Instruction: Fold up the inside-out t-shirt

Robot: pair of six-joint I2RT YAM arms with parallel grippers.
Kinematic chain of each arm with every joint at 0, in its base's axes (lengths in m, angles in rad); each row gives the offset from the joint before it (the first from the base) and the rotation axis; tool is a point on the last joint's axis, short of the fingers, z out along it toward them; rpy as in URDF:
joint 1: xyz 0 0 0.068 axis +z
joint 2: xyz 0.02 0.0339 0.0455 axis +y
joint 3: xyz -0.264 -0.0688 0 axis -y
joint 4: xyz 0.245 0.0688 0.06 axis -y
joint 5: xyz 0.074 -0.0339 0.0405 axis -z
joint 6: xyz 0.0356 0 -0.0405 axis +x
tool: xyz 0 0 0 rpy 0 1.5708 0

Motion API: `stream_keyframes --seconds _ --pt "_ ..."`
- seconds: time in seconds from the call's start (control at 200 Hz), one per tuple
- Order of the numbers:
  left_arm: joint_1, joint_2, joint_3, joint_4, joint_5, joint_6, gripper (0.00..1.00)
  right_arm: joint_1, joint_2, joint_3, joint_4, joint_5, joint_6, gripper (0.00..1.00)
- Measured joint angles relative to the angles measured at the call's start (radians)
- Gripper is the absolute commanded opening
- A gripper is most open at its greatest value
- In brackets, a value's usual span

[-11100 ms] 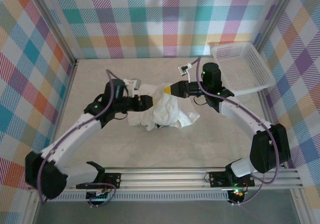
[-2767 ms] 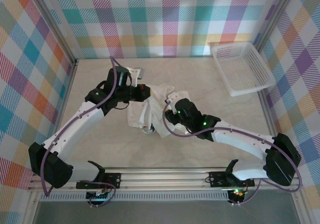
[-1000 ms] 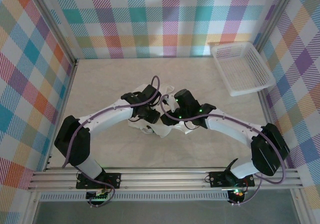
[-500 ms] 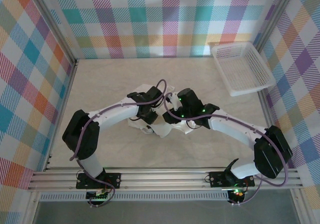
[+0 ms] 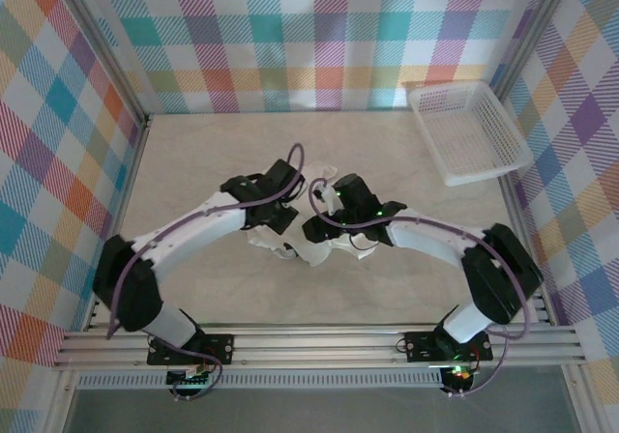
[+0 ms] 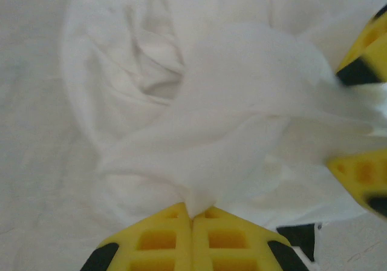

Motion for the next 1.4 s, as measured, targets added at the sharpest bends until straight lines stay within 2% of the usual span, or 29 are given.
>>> stream_keyframes --seconds 0.085,0.135,0.23,0.305,0.505,0.575,0.675,0.81,0.905,1.075,1.135,1.22,1.26,1.4 --pt "0.063 -0.086 0.028 -0.016 0.014 -0.004 0.0 -0.002 0.046 0.012 -0.002 0.044 0.015 0.28" --pt "0.102 -0.124 0.046 -0.029 0.023 -0.007 0.0 -0.006 0.047 0.012 -0.005 0.077 0.03 0.19" --pt "0.159 -0.183 0.066 -0.049 0.043 -0.005 0.0 -0.041 0.013 0.0 0.018 0.098 0.02 0.1" --pt "0.171 -0.201 0.066 -0.062 0.061 0.003 0.0 -0.075 -0.039 -0.018 0.039 0.092 -0.006 0.0" --pt "0.177 -0.195 0.034 -0.076 0.074 0.007 0.0 -0.127 -0.138 -0.047 0.007 0.106 -0.094 0.0" --pt "0.188 -0.195 0.003 -0.072 0.082 0.0 0.0 -0.153 -0.163 -0.064 -0.008 0.115 -0.109 0.07" --pt "0.213 -0.195 -0.038 -0.074 0.103 -0.019 0.0 -0.19 -0.188 -0.073 -0.046 0.119 -0.153 0.09" --pt "0.228 -0.199 -0.148 0.013 0.243 -0.073 0.0 -0.213 -0.18 -0.073 -0.111 0.075 -0.244 0.1" --pt "0.233 -0.17 -0.259 0.074 0.323 -0.132 0.0 -0.212 -0.177 -0.087 -0.134 0.108 -0.316 0.09" --pt "0.242 -0.074 -0.38 0.16 0.393 -0.214 0.18 -0.231 -0.2 -0.133 -0.153 0.201 -0.43 0.13" --pt "0.25 -0.069 -0.392 0.172 0.406 -0.229 0.23 -0.243 -0.198 -0.125 -0.175 0.217 -0.455 0.19" --pt "0.262 -0.072 -0.391 0.2 0.415 -0.247 0.27 -0.25 -0.188 -0.092 -0.22 0.227 -0.48 0.41" --pt "0.267 -0.076 -0.391 0.211 0.417 -0.252 0.29 -0.251 -0.187 -0.076 -0.231 0.22 -0.483 0.47" --pt "0.28 -0.132 -0.391 0.225 0.432 -0.262 0.34 -0.249 -0.236 -0.06 -0.211 0.12 -0.533 0.58"
